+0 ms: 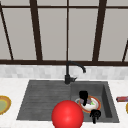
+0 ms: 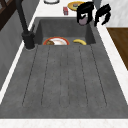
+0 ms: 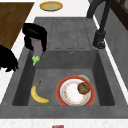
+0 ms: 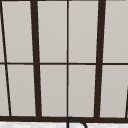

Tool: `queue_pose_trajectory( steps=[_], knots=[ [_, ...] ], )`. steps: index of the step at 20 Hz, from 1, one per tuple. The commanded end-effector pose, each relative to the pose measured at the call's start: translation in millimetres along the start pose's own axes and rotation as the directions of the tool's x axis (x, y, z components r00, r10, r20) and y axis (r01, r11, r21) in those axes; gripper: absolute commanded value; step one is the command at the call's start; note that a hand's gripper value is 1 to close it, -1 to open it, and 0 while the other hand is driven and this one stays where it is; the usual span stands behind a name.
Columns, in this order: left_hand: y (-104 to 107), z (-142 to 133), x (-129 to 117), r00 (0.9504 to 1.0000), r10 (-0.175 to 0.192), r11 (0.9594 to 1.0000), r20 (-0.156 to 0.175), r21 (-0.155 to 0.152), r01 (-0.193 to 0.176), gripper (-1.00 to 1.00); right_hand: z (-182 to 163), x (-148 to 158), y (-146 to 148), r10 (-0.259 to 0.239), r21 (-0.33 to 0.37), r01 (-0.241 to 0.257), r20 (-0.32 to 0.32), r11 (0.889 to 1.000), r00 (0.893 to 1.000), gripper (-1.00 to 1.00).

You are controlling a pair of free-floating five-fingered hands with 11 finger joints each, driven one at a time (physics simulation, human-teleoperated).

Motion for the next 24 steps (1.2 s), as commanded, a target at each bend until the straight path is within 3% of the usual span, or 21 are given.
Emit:
queue_pose_trajectory(
  steps=[1,4,8,11,17,21,24],
  knots=[
    [-26.2,-24.3,-25.6,0.9998,-0.016,0.9998,-0.014,0.008,0.016,1.0,0.0,0.0,0.0,0.0,0.0,0.0,0.0,1.0,1.0,0.0],
    [-47.0,-41.9,-49.0,0.9994,-0.035,0.9994,-0.005,0.001,0.035,1.0,0.0,0.0,0.0,0.0,0.0,0.0,0.0,1.0,1.0,0.0],
    [-74.6,-64.6,-80.7,0.9996,-0.026,0.9997,-0.009,0.001,0.026,1.0,0.0,0.0,0.0,0.0,0.0,0.0,0.0,1.0,1.0,0.0],
    [-92.0,-67.2,-112.4,0.9997,-0.021,0.9994,-0.011,0.026,0.021,1.0,0.0,0.0,0.0,0.0,0.0,0.0,0.0,1.0,1.0,0.0],
    [-128.8,-75.2,-169.3,0.9997,-0.021,0.9993,-0.009,0.029,0.022,1.0,0.0,0.0,0.0,0.0,0.0,0.0,0.0,1.0,1.0,0.0],
    [-146.7,-72.9,-198.4,0.9987,-0.05,0.9955,-0.007,0.081,0.05,1.0,0.0,0.0,0.0,0.0,0.0,0.0,0.0,1.0,1.0,0.0],
    [-166.4,-66.0,-220.9,0.9993,-0.035,0.9961,-0.009,0.08,0.036,1.0,0.0,0.0,0.0,0.0,0.0,0.0,0.0,1.0,1.0,0.0]
  ],
)
